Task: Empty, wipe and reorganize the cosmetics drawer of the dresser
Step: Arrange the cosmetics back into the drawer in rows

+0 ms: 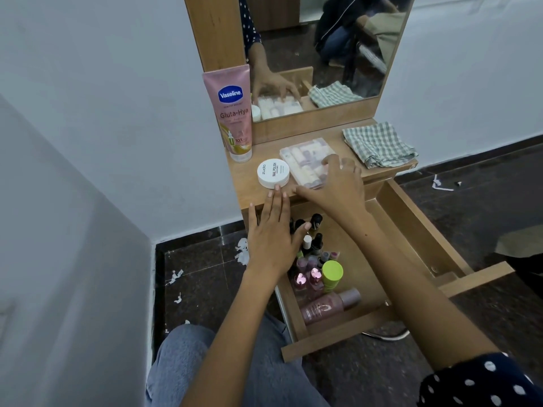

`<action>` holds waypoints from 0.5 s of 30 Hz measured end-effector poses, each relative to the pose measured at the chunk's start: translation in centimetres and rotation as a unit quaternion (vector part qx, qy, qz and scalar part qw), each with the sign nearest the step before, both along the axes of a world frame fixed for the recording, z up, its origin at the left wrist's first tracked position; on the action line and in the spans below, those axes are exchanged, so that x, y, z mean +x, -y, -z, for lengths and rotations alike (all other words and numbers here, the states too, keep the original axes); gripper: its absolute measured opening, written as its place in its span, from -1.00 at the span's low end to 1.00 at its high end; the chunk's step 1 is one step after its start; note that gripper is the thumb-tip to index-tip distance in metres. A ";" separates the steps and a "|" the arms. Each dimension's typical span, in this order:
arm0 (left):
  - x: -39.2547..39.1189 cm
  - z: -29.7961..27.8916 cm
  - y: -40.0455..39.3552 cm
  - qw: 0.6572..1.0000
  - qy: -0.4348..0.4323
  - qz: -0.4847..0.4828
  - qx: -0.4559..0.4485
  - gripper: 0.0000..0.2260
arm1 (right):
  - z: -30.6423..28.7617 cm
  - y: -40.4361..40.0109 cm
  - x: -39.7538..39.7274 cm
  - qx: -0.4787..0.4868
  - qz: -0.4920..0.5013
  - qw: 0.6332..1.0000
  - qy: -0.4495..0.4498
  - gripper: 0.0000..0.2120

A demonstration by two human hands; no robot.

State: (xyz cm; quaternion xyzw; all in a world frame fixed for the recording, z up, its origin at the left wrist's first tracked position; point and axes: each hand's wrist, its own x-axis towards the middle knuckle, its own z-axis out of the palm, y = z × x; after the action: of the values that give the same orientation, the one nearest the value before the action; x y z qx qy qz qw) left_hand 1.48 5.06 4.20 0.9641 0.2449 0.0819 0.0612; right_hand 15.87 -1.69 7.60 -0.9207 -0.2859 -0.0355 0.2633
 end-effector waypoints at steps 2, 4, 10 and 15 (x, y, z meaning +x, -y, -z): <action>0.0 -0.2 0.2 1.000 0.002 -0.002 -0.007 -0.24 | 0.1 0.8 0.1 -0.002 -0.002 1.000 0.004 -0.22; 0.1 -0.3 0.3 1.000 0.000 -0.006 -0.009 -0.23 | 0.4 1.6 0.1 -0.004 -0.005 1.000 0.012 -0.23; 0.3 -0.2 0.7 1.000 -0.009 -0.019 -0.012 -0.25 | 0.2 2.3 -0.2 0.022 -0.005 1.000 -0.002 -0.22; 0.4 -0.4 0.7 0.999 -0.025 -0.025 -0.008 -0.32 | -1.6 5.8 -0.2 0.032 -0.008 0.999 -0.004 -0.26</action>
State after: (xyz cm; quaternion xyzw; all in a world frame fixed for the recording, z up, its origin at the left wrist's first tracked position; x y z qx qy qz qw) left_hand 1.87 4.36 4.59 0.9589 0.2711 0.0576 0.0604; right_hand 15.71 -7.51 9.18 -0.9096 -0.2907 -0.0394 0.2943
